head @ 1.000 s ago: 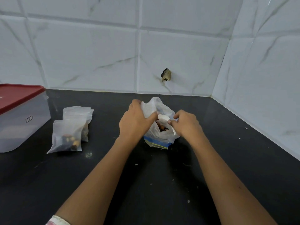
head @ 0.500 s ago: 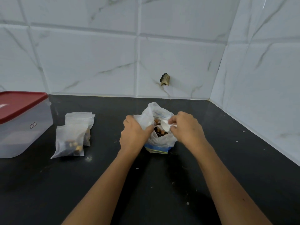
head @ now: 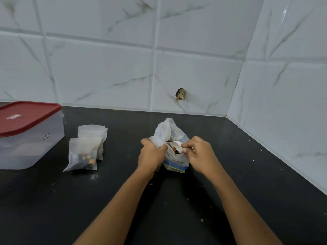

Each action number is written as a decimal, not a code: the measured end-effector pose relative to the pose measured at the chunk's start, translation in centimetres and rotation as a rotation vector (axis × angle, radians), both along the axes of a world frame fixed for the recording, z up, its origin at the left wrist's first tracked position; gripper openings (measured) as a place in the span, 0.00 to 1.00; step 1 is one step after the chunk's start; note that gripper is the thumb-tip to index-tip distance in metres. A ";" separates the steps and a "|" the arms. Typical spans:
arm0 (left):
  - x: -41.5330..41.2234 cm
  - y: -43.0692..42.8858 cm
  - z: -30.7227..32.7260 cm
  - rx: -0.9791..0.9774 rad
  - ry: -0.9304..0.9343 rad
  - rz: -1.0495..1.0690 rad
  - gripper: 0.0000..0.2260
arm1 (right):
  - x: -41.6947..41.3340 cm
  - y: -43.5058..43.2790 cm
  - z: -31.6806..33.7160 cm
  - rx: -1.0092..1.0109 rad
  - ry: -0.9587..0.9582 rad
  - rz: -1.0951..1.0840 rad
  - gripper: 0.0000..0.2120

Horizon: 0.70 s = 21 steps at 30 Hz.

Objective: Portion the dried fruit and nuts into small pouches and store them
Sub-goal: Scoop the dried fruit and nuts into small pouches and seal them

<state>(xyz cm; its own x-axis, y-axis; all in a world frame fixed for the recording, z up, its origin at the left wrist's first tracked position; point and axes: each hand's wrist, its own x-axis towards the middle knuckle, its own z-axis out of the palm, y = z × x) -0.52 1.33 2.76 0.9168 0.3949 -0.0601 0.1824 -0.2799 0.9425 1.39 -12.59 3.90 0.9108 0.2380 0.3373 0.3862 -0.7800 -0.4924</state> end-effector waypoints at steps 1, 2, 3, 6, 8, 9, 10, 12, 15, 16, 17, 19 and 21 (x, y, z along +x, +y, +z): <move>0.1 0.0 0.0 -0.022 0.001 0.010 0.21 | 0.0 -0.1 0.0 0.048 -0.028 -0.008 0.11; 0.1 0.1 0.0 -0.040 0.005 0.020 0.21 | -0.1 -0.1 0.0 0.085 -0.062 -0.017 0.10; 0.2 0.1 0.1 -0.050 0.010 0.026 0.21 | -0.1 -0.2 0.1 0.096 -0.093 -0.021 0.10; 0.2 0.0 0.1 -0.047 0.003 0.030 0.21 | -0.5 -0.1 0.1 -0.038 -0.111 0.001 0.11; 0.2 0.0 0.0 -0.046 -0.003 0.034 0.20 | -0.7 0.1 0.1 -0.138 -0.101 0.012 0.12; 0.3 0.0 -0.1 -0.052 -0.004 0.037 0.20 | -0.8 0.1 0.1 -0.177 -0.094 0.009 0.12; 0.3 0.0 -0.1 -0.059 -0.007 0.039 0.20 | -0.8 0.2 0.2 -0.222 -0.086 -0.004 0.12; 0.4 0.1 -0.2 -0.068 -0.015 0.043 0.21 | -0.8 0.5 0.3 -0.311 -0.077 -0.050 0.12; 0.5 0.0 -0.3 -0.103 -0.023 0.042 0.21 | -1.0 1.4 0.4 -0.422 -0.082 -0.074 0.12; 0.4 0.0 -0.3 -0.128 -0.033 0.031 0.21 | -1.1 1.6 0.4 -0.450 -0.085 -0.058 0.13; 0.4 -0.1 -0.3 -0.157 -0.048 0.014 0.21 | -1.2 1.7 0.3 -0.455 -0.092 -0.036 0.13; 0.4 -0.1 -0.4 -0.213 -0.076 -0.009 0.20 | -1.0 1.3 0.1 -0.364 -0.084 -0.016 0.13; 0.5 -0.2 -0.4 -0.265 -0.083 -0.017 0.20 | -0.7 0.5 -0.2 -0.161 -0.031 -0.026 0.12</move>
